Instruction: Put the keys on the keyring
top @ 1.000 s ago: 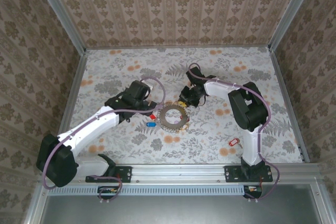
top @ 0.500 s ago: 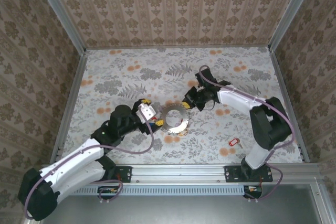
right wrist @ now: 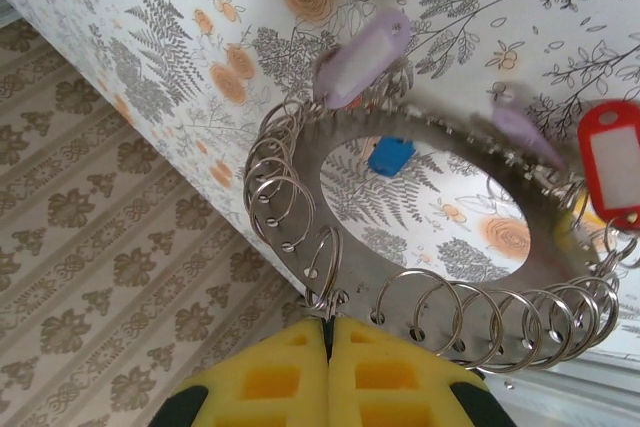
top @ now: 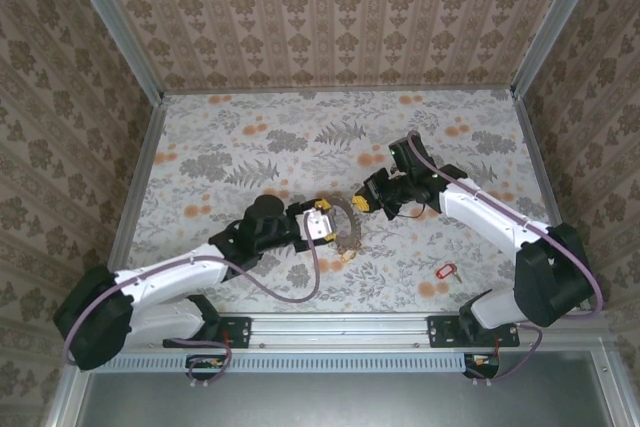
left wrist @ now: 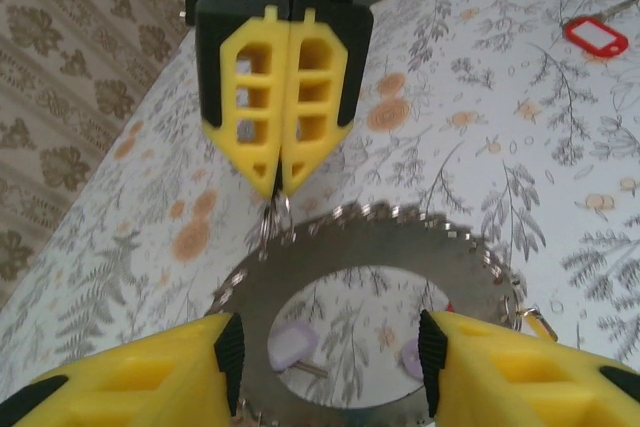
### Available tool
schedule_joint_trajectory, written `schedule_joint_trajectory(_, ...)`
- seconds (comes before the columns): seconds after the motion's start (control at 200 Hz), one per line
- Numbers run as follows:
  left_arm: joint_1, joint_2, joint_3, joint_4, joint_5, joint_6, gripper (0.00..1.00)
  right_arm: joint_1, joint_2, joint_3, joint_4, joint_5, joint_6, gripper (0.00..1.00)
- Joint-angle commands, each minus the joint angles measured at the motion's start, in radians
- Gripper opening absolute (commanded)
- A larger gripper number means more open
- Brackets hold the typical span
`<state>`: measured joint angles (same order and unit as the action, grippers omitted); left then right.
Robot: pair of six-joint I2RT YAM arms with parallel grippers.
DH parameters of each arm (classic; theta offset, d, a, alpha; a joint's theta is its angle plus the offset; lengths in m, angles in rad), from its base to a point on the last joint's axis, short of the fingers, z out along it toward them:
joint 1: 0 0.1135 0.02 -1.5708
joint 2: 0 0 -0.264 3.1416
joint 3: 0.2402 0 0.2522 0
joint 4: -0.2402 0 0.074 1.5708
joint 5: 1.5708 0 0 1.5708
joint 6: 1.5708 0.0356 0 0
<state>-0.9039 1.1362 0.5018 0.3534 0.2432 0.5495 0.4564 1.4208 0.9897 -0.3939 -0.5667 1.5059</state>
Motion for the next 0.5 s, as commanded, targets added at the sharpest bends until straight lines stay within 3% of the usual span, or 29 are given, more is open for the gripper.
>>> schedule_joint_trajectory(0.0,-0.023,0.054,0.051,0.087,0.001,0.026,0.44,0.005,-0.023,-0.016,-0.029,-0.04,0.097,0.0)
schedule_joint_trajectory(0.495,-0.029,0.185,0.074,0.19,-0.053,-0.021,0.32,0.016,-0.062,-0.047,0.04,-0.063,0.152,0.0)
